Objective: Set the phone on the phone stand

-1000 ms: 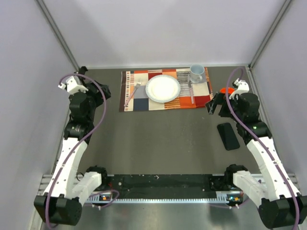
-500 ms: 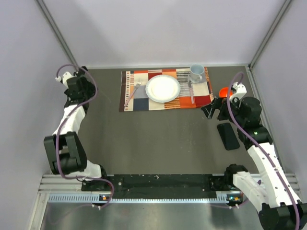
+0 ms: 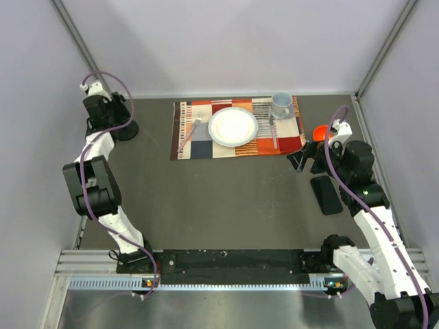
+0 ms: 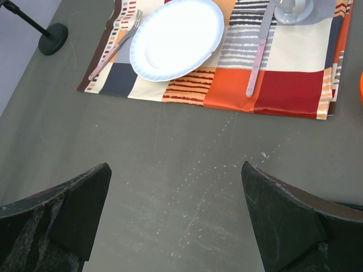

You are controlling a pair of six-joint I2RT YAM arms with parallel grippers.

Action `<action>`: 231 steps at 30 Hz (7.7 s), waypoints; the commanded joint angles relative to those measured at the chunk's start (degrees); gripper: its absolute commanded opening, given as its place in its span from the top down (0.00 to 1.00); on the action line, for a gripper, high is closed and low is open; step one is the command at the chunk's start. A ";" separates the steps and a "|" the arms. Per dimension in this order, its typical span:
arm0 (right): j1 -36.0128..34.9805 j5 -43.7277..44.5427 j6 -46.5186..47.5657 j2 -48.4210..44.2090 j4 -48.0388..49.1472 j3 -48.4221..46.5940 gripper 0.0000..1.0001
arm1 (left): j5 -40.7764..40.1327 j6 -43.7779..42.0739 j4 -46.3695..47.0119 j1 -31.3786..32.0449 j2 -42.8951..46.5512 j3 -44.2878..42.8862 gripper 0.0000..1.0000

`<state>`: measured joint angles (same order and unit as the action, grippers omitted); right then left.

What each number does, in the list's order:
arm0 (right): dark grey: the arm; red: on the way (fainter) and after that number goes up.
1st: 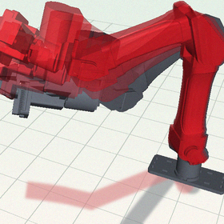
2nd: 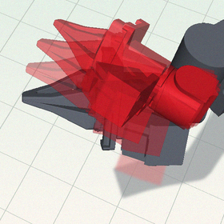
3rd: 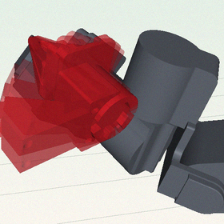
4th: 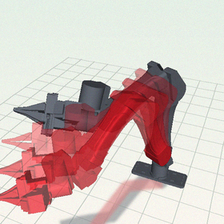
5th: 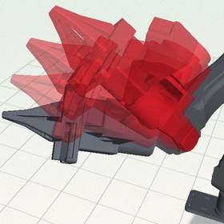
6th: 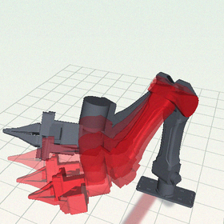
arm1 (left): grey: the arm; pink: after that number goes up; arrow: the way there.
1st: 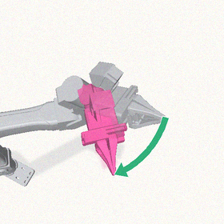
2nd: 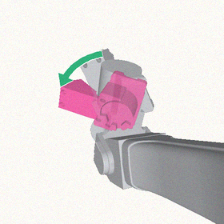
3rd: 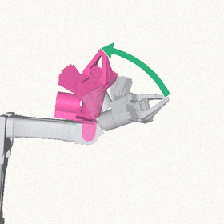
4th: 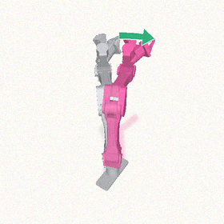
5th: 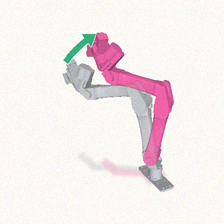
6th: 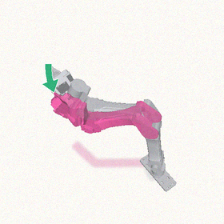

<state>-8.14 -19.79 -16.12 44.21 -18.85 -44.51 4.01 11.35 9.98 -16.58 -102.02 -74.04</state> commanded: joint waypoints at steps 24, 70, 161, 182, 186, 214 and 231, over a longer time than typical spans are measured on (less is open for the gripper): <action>-0.38 -0.42 -0.05 -0.35 2.86 0.30 0.01 | -1.72 3.45 -5.23 -0.03 -0.38 -9.46 1.00; -5.38 -7.28 0.22 8.70 6.10 -0.31 0.01 | 27.89 -2.49 -9.04 39.60 28.80 16.54 1.00; -40.02 6.46 4.96 34.55 27.82 -9.19 0.38 | 7.06 2.71 -11.03 48.31 43.84 34.49 1.00; -25.71 32.35 -4.26 7.21 -5.39 0.21 0.05 | 1.72 4.03 -20.08 48.22 45.06 31.60 0.17; -14.91 33.34 -10.22 8.09 -11.20 0.83 0.04 | -3.04 3.41 -22.98 48.22 46.03 30.27 0.15; 22.12 21.99 -21.34 9.65 -12.28 8.92 0.01 | -13.79 12.91 -25.89 46.11 54.45 30.18 0.06; 23.52 21.30 -6.30 27.94 1.44 4.87 0.01 | 8.73 -1.59 -27.81 48.92 69.06 25.19 0.02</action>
<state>14.06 3.73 -25.65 68.20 -22.28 -37.36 9.65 15.27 -17.43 30.87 -33.87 -44.18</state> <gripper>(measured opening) 0.987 0.985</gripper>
